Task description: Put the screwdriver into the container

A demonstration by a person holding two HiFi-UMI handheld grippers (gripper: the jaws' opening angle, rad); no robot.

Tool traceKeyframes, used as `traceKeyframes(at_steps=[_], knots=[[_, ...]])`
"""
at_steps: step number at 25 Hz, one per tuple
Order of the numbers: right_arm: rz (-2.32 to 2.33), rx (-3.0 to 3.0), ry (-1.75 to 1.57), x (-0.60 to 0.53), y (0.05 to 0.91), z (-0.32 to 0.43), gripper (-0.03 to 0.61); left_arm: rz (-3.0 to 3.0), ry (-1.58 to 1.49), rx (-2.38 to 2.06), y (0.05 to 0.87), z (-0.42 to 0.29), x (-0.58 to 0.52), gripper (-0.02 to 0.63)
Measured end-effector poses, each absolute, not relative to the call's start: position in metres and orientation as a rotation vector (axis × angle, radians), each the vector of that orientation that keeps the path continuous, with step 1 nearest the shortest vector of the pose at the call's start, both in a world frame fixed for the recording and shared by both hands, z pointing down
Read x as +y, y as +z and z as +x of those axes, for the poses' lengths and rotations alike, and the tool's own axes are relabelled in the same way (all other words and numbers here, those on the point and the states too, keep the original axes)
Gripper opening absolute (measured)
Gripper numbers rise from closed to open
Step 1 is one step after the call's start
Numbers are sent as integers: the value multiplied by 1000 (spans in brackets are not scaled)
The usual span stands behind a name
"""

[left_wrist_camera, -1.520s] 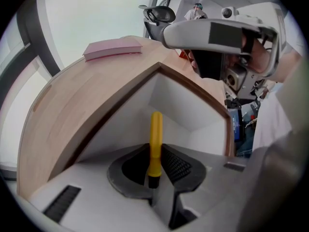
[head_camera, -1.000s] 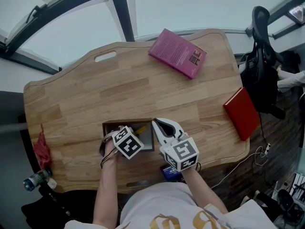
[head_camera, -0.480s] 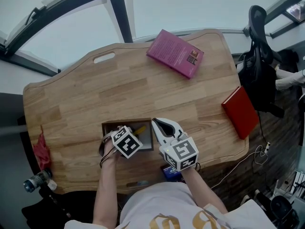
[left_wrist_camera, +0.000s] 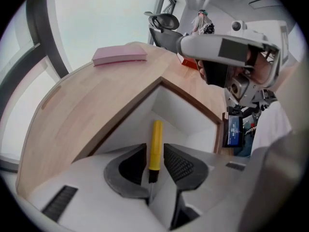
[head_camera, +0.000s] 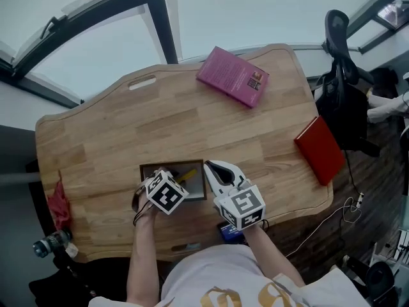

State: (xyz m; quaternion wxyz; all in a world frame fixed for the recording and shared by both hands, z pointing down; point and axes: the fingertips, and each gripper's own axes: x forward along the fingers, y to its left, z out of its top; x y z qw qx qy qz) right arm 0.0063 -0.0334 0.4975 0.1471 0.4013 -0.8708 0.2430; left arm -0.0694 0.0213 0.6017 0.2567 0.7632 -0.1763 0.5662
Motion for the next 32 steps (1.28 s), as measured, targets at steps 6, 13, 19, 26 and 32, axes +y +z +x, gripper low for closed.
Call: traceKeyframes(at_steps=[6,13,19,26,32], knots=[[1142,-2526,656,-28,485,1,32,2146,1429,-605,579,-73,13,95],[1107,-2532,578,-23,478,-4,32,2218,1330,-786,552,-82,5,34],[1100,-2539,540,-15,468,-4,32,2283,1153,-908,529,-83,7,21],[1108,-2549,498,-6,457,-6,32,2364,971,-1160,489,-93,3,15],[1123,-2557,461,0,449,-6,32,2378,718,-1352,451,-103,2,14]])
